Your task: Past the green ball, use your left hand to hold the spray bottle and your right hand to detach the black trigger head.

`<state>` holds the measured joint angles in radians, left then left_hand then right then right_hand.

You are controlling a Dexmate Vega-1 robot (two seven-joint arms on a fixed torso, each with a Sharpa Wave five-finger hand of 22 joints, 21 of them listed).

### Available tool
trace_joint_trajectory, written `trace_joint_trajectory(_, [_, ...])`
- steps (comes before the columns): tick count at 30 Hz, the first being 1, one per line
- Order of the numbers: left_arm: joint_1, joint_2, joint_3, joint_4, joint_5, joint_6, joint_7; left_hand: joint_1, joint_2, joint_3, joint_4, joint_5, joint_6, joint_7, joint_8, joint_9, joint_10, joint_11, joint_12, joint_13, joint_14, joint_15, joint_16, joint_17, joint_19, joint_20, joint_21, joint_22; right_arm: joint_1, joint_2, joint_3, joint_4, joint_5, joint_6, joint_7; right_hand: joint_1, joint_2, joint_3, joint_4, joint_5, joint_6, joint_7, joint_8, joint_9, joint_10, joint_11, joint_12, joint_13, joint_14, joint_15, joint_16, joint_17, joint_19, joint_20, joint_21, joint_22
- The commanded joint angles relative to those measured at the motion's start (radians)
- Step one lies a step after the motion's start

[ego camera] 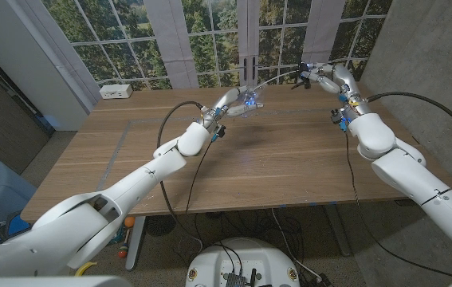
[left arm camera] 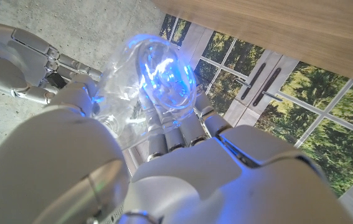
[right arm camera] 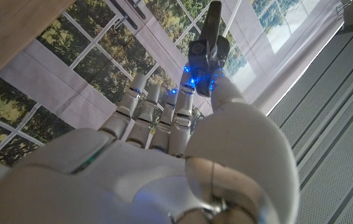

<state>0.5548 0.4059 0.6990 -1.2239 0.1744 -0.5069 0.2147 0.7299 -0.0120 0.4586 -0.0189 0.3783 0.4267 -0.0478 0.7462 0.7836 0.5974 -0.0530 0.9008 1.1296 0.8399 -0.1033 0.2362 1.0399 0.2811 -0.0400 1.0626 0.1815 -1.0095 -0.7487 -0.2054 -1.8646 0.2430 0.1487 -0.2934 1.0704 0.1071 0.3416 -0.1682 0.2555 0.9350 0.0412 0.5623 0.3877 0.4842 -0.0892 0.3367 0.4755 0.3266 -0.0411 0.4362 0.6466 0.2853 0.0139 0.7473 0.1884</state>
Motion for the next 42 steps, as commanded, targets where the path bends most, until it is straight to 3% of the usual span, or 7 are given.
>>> trace_joint_trajectory(1, [0.023,0.015,-0.005,-0.038,0.005,0.041,0.011,0.146,0.196,0.132,0.108,0.006,0.086,-0.079,0.006,0.0,0.155,-0.149,-0.003,0.001,0.009,-0.124,-0.005,0.003,-0.005,-0.058,0.004,0.002,-0.031,0.04,0.031,0.02,-0.008,0.036,-0.059,0.015,0.006,0.008,0.003,0.008,0.002,0.001,0.011,0.008,0.009,-0.008,-0.002,0.005,0.0,-0.1,0.0,0.004,0.005,-0.005,0.006,0.001])
trace_joint_trajectory(12, [0.048,0.025,-0.009,-0.077,0.029,0.072,0.044,0.144,0.196,0.134,0.108,0.006,0.087,-0.079,0.007,0.0,0.156,-0.149,-0.003,0.002,0.008,-0.124,-0.012,0.0,-0.013,-0.059,0.002,0.002,-0.047,0.055,0.039,0.004,-0.033,0.017,-0.098,0.012,0.004,0.009,0.004,0.017,-0.002,0.001,0.016,0.015,0.011,-0.008,-0.004,0.008,-0.005,-0.101,-0.001,0.006,0.002,-0.006,0.008,0.001])
trace_joint_trajectory(19, [0.071,0.039,-0.015,-0.123,0.058,0.12,0.077,0.143,0.196,0.136,0.107,0.006,0.085,-0.079,0.007,0.001,0.154,-0.15,-0.007,-0.002,0.011,-0.124,-0.017,-0.005,-0.02,-0.056,0.0,0.001,-0.064,0.104,0.035,-0.035,-0.116,-0.058,-0.228,0.014,0.005,0.012,0.003,0.024,-0.005,0.003,0.018,0.02,0.026,-0.008,-0.001,0.01,0.0,-0.108,0.002,0.008,0.003,-0.014,0.012,0.001])
trace_joint_trajectory(27, [0.089,0.065,-0.007,-0.188,0.129,0.214,0.108,0.146,0.202,0.147,0.101,0.001,0.095,-0.073,-0.003,-0.022,0.16,-0.148,-0.025,-0.04,-0.017,-0.127,-0.059,-0.068,-0.066,-0.029,-0.016,-0.001,-0.078,0.032,0.041,-0.134,-0.098,-0.26,-0.162,0.005,0.004,0.015,0.007,0.034,-0.017,0.0,0.019,0.027,0.018,-0.004,-0.007,0.014,0.001,-0.1,-0.003,0.004,0.003,-0.015,0.016,0.001])
trace_joint_trajectory(29, [0.093,0.068,-0.005,-0.196,0.141,0.23,0.117,0.157,0.198,0.161,0.075,-0.017,0.13,-0.062,-0.01,-0.054,0.187,-0.149,-0.052,-0.11,-0.018,-0.13,-0.063,-0.138,-0.075,-0.021,-0.02,-0.003,-0.079,0.01,0.042,-0.153,-0.086,-0.303,-0.139,0.004,0.004,0.015,0.008,0.037,-0.02,-0.001,0.02,0.03,0.012,0.002,-0.011,0.014,-0.003,-0.091,-0.004,0.005,0.002,-0.014,0.017,0.001])
trace_joint_trajectory(35, [0.111,0.082,-0.003,-0.246,0.167,0.318,0.121,0.2,0.193,0.215,-0.073,-0.137,0.247,-0.03,-0.089,-0.215,0.278,-0.147,-0.153,-0.349,-0.047,-0.136,-0.058,-0.352,-0.095,0.007,-0.045,-0.006,-0.066,-0.07,0.042,-0.222,-0.042,-0.465,-0.059,0.001,0.003,0.014,0.007,0.042,-0.026,-0.003,0.022,0.035,0.0,0.011,-0.017,0.016,-0.015,-0.082,-0.004,0.011,-0.005,-0.01,0.017,0.0])
trace_joint_trajectory(42, [0.121,0.108,0.013,-0.32,0.228,0.455,0.113,0.215,0.18,0.226,-0.15,-0.197,0.313,-0.003,-0.14,-0.303,0.34,-0.156,-0.223,-0.484,-0.105,-0.137,-0.056,-0.461,-0.103,0.023,-0.078,-0.009,-0.013,-0.151,0.012,-0.269,0.005,-0.615,0.027,-0.002,0.005,0.013,0.008,0.047,-0.039,-0.002,0.019,0.04,-0.009,0.016,-0.023,0.018,-0.031,-0.072,-0.008,0.014,-0.018,-0.007,0.015,0.0])
